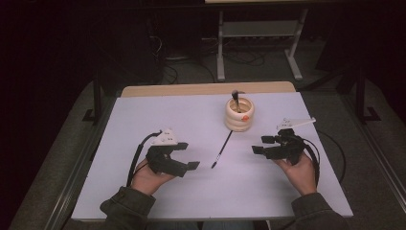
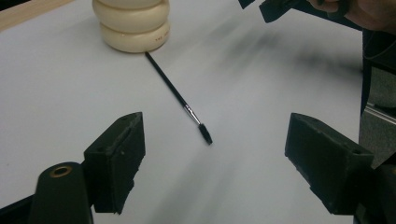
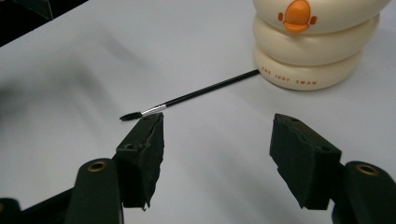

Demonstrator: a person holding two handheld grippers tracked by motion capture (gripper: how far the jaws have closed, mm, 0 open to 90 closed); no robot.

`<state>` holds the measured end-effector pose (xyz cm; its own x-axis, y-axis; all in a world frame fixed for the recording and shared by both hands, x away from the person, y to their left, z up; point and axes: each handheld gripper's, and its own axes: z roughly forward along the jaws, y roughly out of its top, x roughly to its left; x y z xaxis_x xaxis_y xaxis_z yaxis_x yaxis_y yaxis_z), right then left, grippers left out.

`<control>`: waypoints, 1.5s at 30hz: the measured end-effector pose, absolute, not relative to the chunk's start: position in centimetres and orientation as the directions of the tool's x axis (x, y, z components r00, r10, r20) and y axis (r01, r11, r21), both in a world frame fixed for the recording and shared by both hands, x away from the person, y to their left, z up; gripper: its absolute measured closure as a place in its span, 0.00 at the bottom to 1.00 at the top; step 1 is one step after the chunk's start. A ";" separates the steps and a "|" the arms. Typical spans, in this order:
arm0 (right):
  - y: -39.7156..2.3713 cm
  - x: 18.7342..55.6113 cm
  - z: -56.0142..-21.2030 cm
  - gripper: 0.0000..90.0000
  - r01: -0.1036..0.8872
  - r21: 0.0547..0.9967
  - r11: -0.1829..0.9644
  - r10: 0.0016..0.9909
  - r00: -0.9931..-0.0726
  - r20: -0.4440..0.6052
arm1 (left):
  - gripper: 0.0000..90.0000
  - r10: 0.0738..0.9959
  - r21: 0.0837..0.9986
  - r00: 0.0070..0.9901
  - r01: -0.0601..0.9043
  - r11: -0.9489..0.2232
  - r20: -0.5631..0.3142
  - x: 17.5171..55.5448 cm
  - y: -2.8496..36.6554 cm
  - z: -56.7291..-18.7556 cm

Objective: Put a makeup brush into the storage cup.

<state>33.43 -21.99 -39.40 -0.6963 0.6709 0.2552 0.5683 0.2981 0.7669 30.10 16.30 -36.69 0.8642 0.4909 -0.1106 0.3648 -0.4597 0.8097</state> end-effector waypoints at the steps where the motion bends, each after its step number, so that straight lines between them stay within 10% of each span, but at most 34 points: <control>1: -22.0 33.4 -39.5 0.38 0.571 0.766 0.297 0.676 -0.692 0.254 | 0.20 0.493 0.809 0.864 0.363 -0.462 -0.106 30.2 16.0 -36.7; 21: -21.7 33.1 -39.4 0.39 0.564 0.760 0.323 0.697 -0.685 0.213 | 0.21 0.483 0.765 0.869 0.384 -0.517 -0.110 33.9 10.4 -37.0; 45: -21.8 33.0 -39.3 0.38 0.556 0.766 0.323 0.701 -0.685 0.201 | 0.45 0.599 0.683 0.787 0.520 -0.513 -0.149 38.1 7.1 -40.3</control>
